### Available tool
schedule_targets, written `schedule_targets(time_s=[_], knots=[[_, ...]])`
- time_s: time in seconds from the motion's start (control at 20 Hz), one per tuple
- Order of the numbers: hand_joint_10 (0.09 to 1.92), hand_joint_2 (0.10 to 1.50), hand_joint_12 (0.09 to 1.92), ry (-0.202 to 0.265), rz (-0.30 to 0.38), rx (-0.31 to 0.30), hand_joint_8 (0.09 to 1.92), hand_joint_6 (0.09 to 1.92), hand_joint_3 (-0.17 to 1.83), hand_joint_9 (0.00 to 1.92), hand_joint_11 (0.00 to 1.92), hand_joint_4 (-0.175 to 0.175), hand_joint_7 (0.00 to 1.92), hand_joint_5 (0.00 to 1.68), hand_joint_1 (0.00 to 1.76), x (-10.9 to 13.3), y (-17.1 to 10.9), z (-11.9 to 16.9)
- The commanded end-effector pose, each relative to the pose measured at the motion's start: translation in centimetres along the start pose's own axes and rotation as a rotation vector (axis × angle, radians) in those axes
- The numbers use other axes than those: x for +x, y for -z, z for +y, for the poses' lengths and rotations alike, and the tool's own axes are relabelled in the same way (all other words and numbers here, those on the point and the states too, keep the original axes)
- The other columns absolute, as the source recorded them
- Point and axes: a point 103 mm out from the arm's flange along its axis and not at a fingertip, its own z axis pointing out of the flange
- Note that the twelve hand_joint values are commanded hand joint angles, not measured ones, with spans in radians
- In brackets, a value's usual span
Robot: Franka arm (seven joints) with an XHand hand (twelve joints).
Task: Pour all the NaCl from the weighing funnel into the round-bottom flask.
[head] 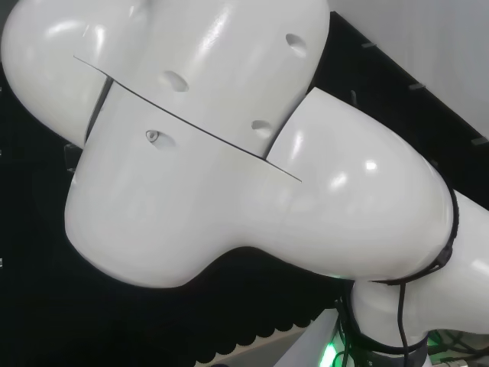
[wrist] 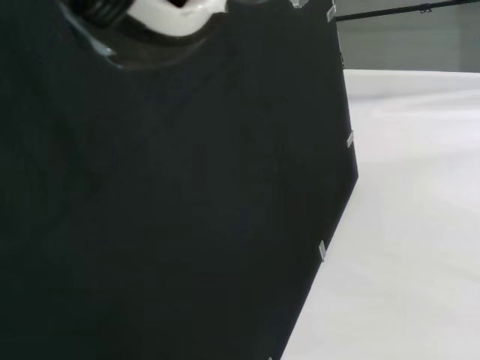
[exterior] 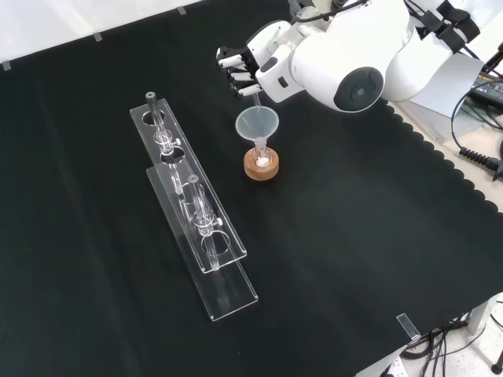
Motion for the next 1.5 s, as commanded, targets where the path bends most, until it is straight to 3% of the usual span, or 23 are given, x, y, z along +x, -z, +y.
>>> schedule_targets(time_s=[0.05, 1.2, 1.5], knots=[[0.26, 0.84, 1.09, 0.002, -0.008, -0.001, 0.58, 1.01, 0.5, 1.28, 0.82, 0.175, 1.05, 1.04, 1.05, 0.05, 0.11, -0.07], [0.26, 0.84, 1.09, -0.005, -0.022, -0.017, 0.58, 1.01, 0.51, 1.28, 0.82, 0.175, 1.04, 1.04, 1.05, 0.25, 0.42, -0.02], [0.26, 0.84, 1.09, -0.002, 0.077, -0.029, 0.58, 1.01, 0.51, 1.28, 0.82, 0.175, 1.04, 1.04, 1.05, -0.12, -0.17, -0.15]])
